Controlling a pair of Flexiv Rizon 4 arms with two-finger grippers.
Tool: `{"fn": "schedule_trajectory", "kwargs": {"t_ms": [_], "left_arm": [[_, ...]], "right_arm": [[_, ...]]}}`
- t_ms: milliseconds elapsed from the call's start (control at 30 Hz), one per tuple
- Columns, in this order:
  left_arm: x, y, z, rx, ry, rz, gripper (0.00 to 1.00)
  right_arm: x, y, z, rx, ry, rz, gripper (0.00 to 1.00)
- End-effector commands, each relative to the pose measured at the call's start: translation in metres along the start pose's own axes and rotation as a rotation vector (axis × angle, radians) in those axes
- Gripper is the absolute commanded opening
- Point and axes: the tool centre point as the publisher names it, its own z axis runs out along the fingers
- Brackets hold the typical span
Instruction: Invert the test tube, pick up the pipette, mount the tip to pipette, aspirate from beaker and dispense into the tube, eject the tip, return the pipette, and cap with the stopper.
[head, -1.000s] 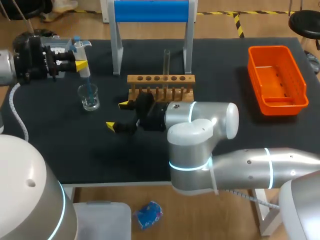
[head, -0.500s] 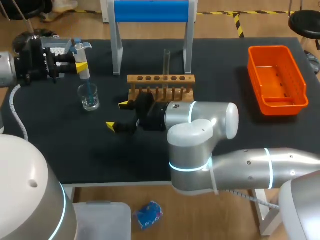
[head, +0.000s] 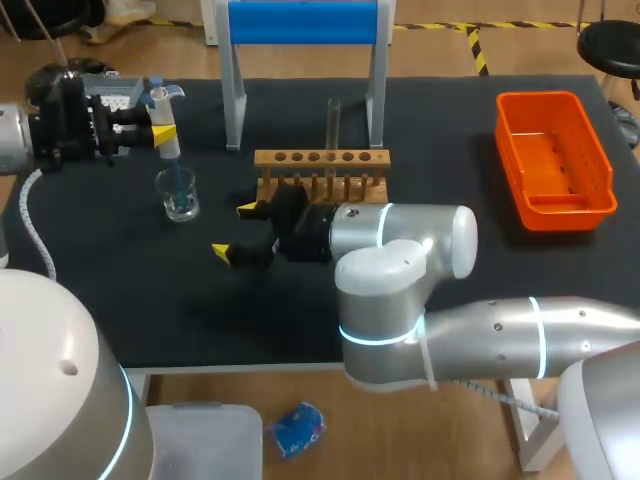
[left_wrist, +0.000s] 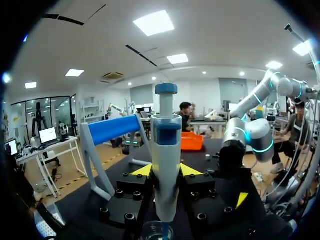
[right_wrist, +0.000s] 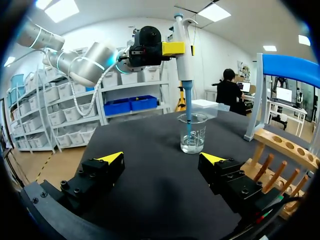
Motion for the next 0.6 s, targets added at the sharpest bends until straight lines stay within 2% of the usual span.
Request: {"fn": "schedule_trajectory", "kwargs": {"t_ms": [33,233,467,600], "left_arm": [[0.001,0.000,0.001,-0.001,-0.005,0.001,0.00],[0.001,0.000,0.001,-0.001,-0.005,0.001,0.00],[0.001,0.000,0.001,-0.001,-0.005,0.001,0.00],[0.001,0.000,0.001,-0.001,-0.005,0.001,0.00]], "right_arm": [[0.000,-0.001,0.000,-0.003,0.000,0.000,1.00],[0.000,-0.001,0.000,-0.003,0.000,0.000,1.00],[-0.004,0.009,-0.049,0.082,-0.002,-0.018,1.00],[0.002,0.018,-0.074,0.108,0.031,-0.029,1.00]]}}
